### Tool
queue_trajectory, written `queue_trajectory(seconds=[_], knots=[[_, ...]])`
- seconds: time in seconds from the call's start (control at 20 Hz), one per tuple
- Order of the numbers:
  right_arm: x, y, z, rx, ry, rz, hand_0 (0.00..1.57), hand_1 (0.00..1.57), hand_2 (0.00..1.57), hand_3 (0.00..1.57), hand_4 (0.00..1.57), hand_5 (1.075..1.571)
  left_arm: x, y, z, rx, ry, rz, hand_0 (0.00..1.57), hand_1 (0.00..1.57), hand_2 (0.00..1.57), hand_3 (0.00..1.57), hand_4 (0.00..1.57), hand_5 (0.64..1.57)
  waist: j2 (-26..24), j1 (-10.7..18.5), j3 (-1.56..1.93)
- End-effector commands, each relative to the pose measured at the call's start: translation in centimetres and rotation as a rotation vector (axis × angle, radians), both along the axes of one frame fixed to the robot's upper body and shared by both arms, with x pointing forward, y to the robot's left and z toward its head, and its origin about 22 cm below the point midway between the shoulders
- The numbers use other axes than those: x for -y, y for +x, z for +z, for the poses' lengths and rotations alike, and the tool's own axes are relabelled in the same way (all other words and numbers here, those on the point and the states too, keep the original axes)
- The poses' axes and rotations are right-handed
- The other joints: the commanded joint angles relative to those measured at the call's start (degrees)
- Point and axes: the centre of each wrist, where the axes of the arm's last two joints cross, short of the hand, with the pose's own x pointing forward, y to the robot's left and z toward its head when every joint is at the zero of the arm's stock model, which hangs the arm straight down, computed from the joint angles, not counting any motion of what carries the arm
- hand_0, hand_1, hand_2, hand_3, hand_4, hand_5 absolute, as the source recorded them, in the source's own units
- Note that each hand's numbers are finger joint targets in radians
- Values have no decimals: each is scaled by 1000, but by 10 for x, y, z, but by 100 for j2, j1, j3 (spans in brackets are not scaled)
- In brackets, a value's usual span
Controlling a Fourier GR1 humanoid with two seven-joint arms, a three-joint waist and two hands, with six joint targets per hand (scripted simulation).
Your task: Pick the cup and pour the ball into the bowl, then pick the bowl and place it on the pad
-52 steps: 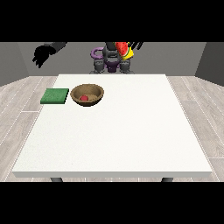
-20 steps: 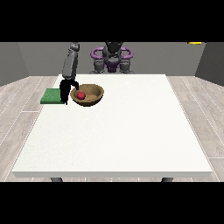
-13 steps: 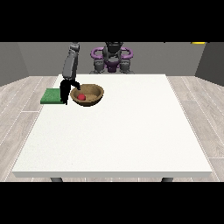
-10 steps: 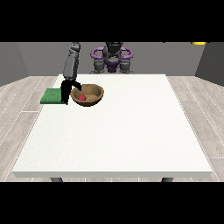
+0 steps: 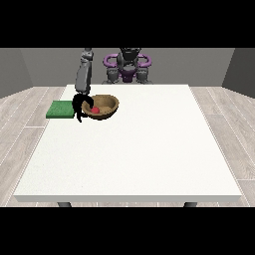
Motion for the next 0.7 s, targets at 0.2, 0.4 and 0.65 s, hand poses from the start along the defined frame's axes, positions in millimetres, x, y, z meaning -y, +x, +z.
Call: queue_trajectory(seconds=[0.2, 0.4, 0.65], knots=[[49, -43, -18, -326, -153, -142, 1571, 1571, 1571, 1424, 948, 1530, -11, -3, 1, 16, -32, -8, 0, 0, 0, 0, 1129, 1517, 258, 31, 172], [72, -36, 10, -354, -250, -172, 1571, 1571, 1571, 1267, 1021, 1545, -14, 2, -16, -53, -37, -14, 0, 0, 0, 0, 1175, 1525, -76, 23, 163], [95, -24, 50, -406, -266, -183, 1571, 1571, 1571, 1042, 1026, 1556, -31, 2, -31, -102, -61, 38, 0, 0, 0, 0, 1197, 1534, -388, -299, 162]])
